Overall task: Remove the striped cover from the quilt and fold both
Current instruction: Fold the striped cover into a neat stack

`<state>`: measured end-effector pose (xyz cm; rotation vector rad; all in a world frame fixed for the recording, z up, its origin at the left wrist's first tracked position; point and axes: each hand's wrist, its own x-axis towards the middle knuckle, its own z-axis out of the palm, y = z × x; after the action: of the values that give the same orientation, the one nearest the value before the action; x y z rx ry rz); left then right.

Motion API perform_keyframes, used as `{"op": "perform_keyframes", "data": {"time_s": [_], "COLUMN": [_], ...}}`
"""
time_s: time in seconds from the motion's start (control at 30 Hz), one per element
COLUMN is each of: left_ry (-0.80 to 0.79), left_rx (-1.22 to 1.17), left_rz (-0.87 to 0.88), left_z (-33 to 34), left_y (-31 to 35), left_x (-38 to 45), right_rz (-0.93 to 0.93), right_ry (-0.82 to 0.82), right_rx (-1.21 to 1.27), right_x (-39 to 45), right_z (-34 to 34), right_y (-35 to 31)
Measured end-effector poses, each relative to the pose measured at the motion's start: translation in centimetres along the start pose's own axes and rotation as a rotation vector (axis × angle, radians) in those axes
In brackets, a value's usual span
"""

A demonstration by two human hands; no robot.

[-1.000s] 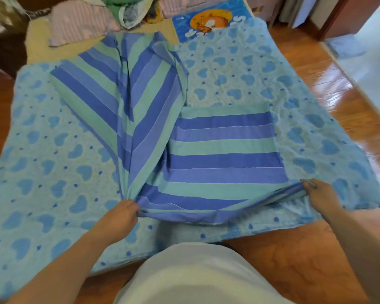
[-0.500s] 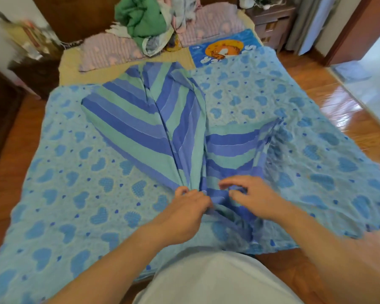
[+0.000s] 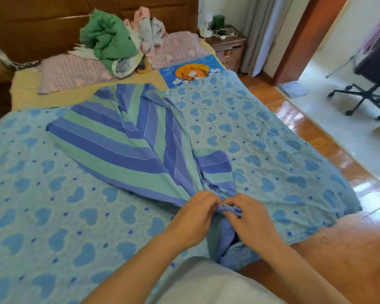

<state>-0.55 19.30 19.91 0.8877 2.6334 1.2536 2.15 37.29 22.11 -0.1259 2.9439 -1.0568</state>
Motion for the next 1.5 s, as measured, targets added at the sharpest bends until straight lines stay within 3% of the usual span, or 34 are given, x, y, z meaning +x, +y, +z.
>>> {"op": "perform_keyframes", "data": {"time_s": [0.2,0.37,0.5,0.6,0.7,0.8,0.9,1.0,1.2,1.33,1.5], "left_ry": [-0.037,0.044,0.166,0.217,0.158,0.058,-0.091,-0.131,-0.102,-0.077,-0.057], "left_rx": [-0.093,-0.102,-0.082,0.061,0.221,0.283,0.304,0.335,0.4,0.412,0.393], "left_rz": [0.019,-0.039,-0.029,0.06,0.146,0.115,0.071,-0.01,-0.183,-0.166,-0.166], "left_z": [-1.5,-2.5,-3.0,-3.7,-4.4,-4.7,-4.6,-4.4,-4.1,-3.4,-2.7], "left_y": [-1.2,-2.4,-2.0,-0.7,0.6,1.3,1.6,2.0,2.3,2.6,2.3], "left_x": [-0.5,-0.6,-1.0,-1.3,-1.7,-2.2,-2.0,-1.4,-1.3,-1.1,-1.6], "right_rz": [0.021,0.06,0.105,0.112,0.091,0.058,-0.009,-0.043,-0.047,-0.024,-0.028], "right_ry": [0.024,0.094,0.059,-0.014,-0.091,-0.198,-0.32,-0.409,-0.238,-0.132,-0.136], "right_rx": [0.034,0.117,0.084,0.004,-0.096,-0.183,-0.118,-0.015,-0.088,-0.091,-0.168], "right_x": [0.4,0.6,1.0,1.2,1.2,0.8,0.4,0.0,-0.5,-0.5,-0.3], "right_z": [-2.1,-2.9,-3.3,-3.4,-3.4,-3.0,-1.8,0.4,1.9,2.8,2.6], "right_y": [-1.7,-2.5,-2.0,-1.5,-0.9,-0.5,-1.2,-2.4,-3.0,-3.9,-3.4]}}
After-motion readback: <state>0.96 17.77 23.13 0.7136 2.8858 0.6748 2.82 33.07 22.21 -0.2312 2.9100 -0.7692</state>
